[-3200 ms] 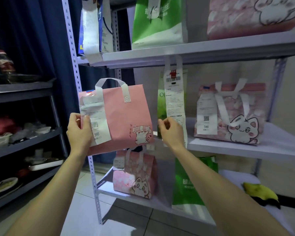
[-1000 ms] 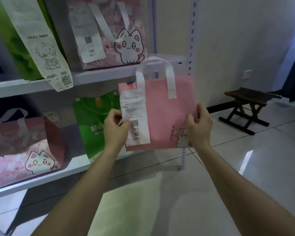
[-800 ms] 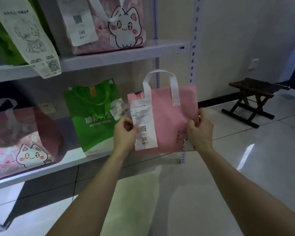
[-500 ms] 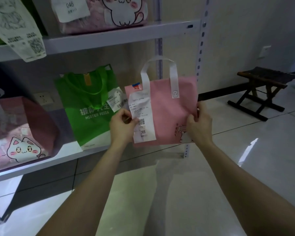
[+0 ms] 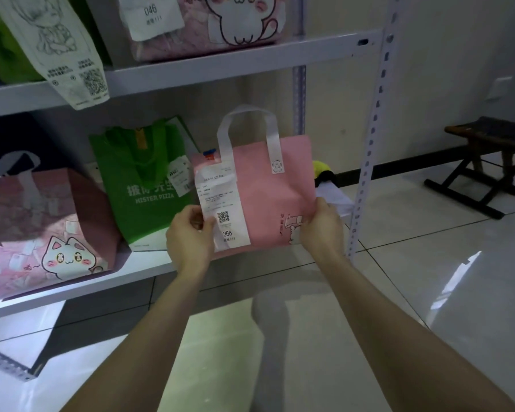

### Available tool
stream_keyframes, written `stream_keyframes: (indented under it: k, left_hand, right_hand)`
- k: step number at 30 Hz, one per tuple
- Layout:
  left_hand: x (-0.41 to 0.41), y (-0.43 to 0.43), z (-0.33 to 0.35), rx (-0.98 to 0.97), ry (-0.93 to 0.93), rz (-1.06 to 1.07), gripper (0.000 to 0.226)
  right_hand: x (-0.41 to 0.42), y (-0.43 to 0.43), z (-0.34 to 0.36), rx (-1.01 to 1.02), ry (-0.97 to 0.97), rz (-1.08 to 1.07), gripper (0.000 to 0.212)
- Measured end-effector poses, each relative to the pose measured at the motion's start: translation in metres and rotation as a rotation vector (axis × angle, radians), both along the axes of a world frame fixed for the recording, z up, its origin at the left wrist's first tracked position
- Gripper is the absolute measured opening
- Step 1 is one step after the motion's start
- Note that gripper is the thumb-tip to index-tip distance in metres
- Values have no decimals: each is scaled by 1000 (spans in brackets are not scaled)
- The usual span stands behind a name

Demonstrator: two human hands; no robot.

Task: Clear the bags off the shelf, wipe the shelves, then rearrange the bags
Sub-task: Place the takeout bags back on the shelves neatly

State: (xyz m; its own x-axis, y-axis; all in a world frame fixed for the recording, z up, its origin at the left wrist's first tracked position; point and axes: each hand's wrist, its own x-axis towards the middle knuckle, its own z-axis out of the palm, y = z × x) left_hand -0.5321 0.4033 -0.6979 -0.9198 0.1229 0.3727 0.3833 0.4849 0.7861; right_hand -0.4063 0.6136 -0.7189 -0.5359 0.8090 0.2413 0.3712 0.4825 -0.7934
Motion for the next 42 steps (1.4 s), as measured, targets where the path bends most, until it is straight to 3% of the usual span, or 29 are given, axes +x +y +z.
stream_keyframes:
  k: [2, 6, 12, 14, 19, 24, 28, 32, 37, 42]
  left_hand:
    - [1, 1, -3, -33, -1, 11, 11]
    - [1, 5, -11, 15, -69, -35, 26]
    - [2, 11, -17, 33, -65, -141, 52]
    - [2, 11, -16, 34, -83, -170, 55]
    - [6, 3, 2, 28, -51, -160, 58]
    - [18, -30, 42, -14, 73, -259, 49]
    - [24, -48, 86, 43, 228, -273, 43]
    - [19, -34, 150, 83, 400, -264, 35]
    - [-6, -7, 228, 118, 491, -223, 46]
    - [-46, 21, 283, 150, 218, -182, 92]
  right_hand:
    - [-1, 3, -6, 87, -109, -107, 20]
    - [-8, 0, -10, -44, -13, -36, 25]
    - [-8, 3, -9, -107, -25, 109, 77]
    - [-4, 5, -7, -88, -35, 95, 84]
    - [14, 11, 17, -25, 16, 30, 70]
    - [39, 2, 56, 63, 244, 70, 45]
    - [29, -24, 99, 128, 397, 130, 35]
    - [-11, -32, 169, 321, 476, 219, 33]
    - [-54, -20, 258, 387, 524, 173, 56]
    - [-78, 14, 317, 143, 361, 96, 89]
